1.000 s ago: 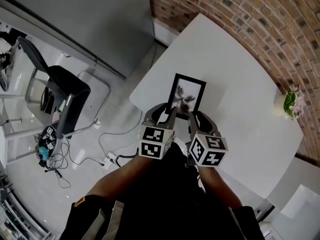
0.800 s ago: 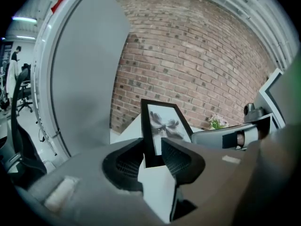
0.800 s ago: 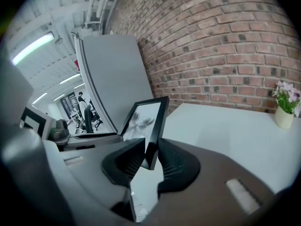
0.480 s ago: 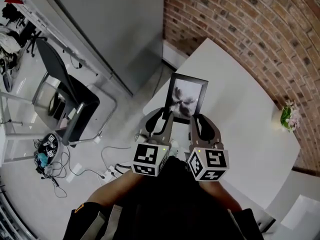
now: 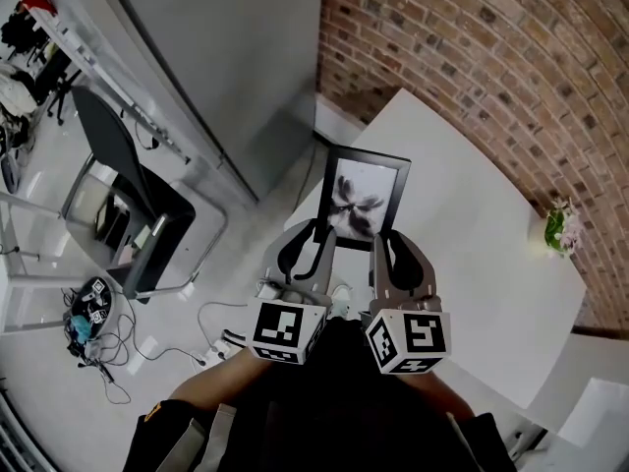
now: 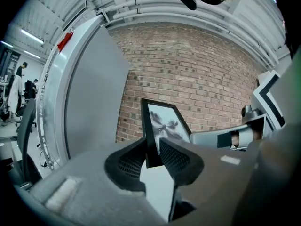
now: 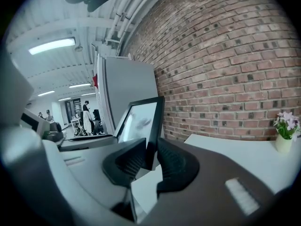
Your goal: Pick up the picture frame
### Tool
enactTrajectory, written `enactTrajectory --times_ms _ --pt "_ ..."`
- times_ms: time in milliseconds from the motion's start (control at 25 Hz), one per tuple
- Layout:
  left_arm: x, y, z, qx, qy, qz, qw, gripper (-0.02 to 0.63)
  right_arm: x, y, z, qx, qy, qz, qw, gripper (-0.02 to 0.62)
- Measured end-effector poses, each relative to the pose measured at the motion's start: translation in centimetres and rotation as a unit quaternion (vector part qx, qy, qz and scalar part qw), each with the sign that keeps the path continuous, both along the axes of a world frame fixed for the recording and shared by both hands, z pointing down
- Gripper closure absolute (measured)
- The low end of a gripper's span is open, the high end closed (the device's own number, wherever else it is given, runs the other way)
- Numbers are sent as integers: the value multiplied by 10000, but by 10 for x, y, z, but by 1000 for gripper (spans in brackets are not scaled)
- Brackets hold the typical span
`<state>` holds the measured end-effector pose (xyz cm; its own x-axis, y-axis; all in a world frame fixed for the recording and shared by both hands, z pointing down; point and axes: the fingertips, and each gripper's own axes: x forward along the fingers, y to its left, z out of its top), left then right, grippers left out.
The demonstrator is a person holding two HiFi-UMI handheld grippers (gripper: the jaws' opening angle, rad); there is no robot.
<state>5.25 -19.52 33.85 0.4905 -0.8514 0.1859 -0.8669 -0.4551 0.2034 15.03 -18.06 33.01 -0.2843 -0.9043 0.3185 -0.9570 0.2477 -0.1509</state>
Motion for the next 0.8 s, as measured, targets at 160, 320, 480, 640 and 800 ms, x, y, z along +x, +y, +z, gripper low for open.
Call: enactTrajectory --times_ms 160,320,480,640,800 --pt "-2 4 1 -22 36 36 10000 520 -1 3 -1 40 35 54 10000 525" --pt "-3 7 1 -14 66 57 10000 522 -3 7 -1 36 46 87 9999 525" --pt "-2 9 -1 52 51 68 10000 522 -1 9 -1 57 47 119 9999 525" --pt "-1 11 -1 24 51 62 10000 522 0 11 -1 60 47 123 9999 525" --pt "0 12 -2 54 24 44 10000 522 1 13 -1 50 47 113 9999 525"
